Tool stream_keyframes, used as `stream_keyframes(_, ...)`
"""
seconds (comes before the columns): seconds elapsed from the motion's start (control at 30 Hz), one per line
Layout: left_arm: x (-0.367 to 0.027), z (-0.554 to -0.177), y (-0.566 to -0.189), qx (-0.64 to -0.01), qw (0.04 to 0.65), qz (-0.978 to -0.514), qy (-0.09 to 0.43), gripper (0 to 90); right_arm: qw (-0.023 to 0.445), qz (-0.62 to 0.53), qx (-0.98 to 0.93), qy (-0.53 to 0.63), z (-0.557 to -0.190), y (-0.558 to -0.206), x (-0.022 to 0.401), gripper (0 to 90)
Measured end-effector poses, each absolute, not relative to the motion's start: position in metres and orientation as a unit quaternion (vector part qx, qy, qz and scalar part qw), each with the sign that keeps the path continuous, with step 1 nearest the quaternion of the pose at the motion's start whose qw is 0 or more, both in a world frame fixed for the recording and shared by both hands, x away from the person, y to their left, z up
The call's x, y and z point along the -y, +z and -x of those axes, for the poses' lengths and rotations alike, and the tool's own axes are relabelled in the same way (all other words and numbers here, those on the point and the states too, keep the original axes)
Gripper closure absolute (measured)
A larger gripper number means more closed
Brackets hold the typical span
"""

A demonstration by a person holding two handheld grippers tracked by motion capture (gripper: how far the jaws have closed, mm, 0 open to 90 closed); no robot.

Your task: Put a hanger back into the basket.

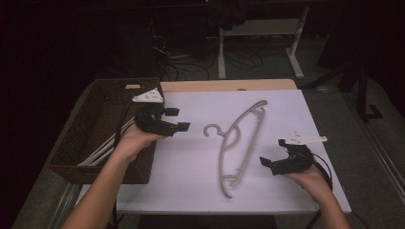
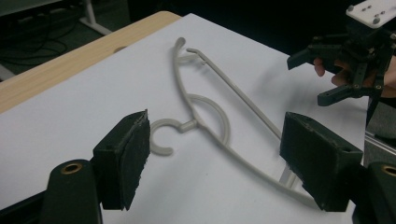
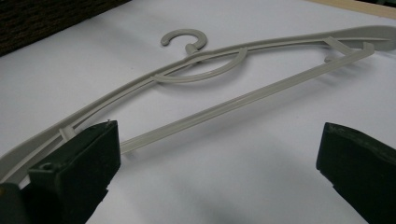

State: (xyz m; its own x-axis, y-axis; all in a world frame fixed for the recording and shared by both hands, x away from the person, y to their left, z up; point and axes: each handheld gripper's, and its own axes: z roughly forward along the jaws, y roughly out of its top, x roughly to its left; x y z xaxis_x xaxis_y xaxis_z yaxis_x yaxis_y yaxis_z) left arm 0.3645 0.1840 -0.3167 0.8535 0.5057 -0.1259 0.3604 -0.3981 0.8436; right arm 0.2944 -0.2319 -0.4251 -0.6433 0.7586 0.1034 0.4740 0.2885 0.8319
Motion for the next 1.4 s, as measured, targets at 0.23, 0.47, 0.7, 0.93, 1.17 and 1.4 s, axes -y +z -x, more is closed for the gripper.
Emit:
stream_keyframes(0.23,-0.149,-0.367,-0.344,-0.262,0.473,-0.839,0.063,28.6,0.159,-0.389,-0.787,0.452,-0.293,-0.425,0.233,0.0)
stream_keyframes(0.47,-0.119,-0.366,-0.377,-0.250,0.458,-0.852,0.036,62.4,0.157,-0.390,-0.788,0.450,-0.294,-0.426,0.232,0.0)
stream_keyframes(0.7,-0.083,-0.357,-0.406,-0.230,0.431,-0.872,-0.003,85.8,0.157,-0.389,-0.789,0.448,-0.294,-0.426,0.231,0.0)
stream_keyframes(0.93,-0.056,-0.343,-0.435,-0.219,0.400,-0.890,-0.019,89.8,0.156,-0.388,-0.789,0.449,-0.294,-0.426,0.231,0.0)
stream_keyframes(1.17,-0.051,-0.338,-0.453,-0.220,0.363,-0.905,-0.001,90.0,0.157,-0.389,-0.789,0.450,-0.294,-0.426,0.232,0.0)
stream_keyframes(1.4,-0.057,-0.338,-0.454,-0.223,0.352,-0.909,0.010,90.0,0.156,-0.389,-0.789,0.449,-0.294,-0.426,0.232,0.0)
